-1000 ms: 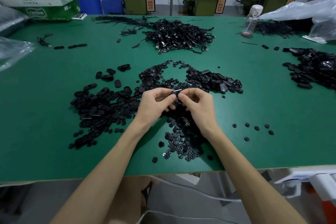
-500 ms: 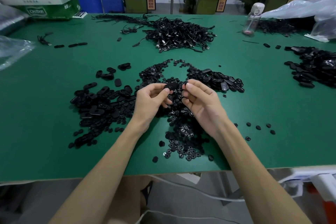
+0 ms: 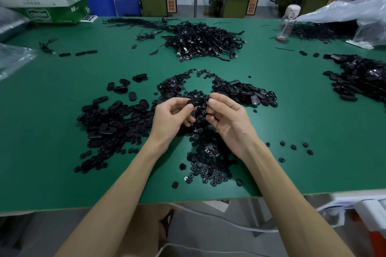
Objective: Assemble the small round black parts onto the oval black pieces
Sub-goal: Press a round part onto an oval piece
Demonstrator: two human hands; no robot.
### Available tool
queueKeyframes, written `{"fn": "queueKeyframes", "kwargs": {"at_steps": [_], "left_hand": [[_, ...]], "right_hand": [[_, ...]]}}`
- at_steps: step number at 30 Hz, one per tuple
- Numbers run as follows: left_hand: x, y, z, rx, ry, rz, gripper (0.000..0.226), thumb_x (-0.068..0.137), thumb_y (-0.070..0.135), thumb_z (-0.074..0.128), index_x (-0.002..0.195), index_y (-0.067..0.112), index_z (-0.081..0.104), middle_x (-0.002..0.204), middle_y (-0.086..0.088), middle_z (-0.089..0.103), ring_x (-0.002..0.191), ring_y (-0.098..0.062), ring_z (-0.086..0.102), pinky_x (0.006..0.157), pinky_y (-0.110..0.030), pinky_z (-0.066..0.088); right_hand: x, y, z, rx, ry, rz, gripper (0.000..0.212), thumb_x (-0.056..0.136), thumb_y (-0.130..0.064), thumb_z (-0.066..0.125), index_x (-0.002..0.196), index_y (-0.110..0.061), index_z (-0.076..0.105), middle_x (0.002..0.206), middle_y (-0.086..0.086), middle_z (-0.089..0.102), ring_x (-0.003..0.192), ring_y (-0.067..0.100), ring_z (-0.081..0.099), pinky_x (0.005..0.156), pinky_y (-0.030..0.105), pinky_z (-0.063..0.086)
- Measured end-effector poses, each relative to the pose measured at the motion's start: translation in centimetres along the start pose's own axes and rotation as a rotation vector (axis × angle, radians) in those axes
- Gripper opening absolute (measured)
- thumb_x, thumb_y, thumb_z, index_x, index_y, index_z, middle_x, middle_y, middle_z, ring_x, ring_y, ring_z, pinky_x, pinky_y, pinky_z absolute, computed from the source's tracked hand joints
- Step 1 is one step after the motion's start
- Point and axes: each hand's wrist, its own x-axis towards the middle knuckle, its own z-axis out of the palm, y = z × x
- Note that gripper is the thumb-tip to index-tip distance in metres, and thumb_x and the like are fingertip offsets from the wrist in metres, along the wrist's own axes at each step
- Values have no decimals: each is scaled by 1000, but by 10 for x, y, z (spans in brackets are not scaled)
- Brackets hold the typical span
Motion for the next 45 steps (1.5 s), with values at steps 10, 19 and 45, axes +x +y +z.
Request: {"fn": "queueKeyframes", "kwargs": {"at_steps": [10,19,45], "left_hand": [[-1,3,0,18,9,5,10,97,7,70,105,13,72,90,-5,79,59,-16,67,52,-26,54],[-1,2,0,39,8,0,10,97,7,71,106,11,72,80,0,77,59,-16,67,52,-26,54],[2,-2,-2,36,19,-3,9,96,11,72,105,14,72,77,-2,76,61,-18,68,56,-28,55]], "right_hand": [[4,8,-6,-123,-24,-59,17,89,-9,75,104,-14,81,78,-1,68,72,10,58,70,22,51],[3,18,-7,-438,73,-143,12,94,-10,72,103,-13,80,87,-2,76,76,9,62,68,23,51],[2,20,-4,-482,45,-171,16,93,-11,75,108,-15,78,92,5,79,74,12,67,65,20,53]]}}
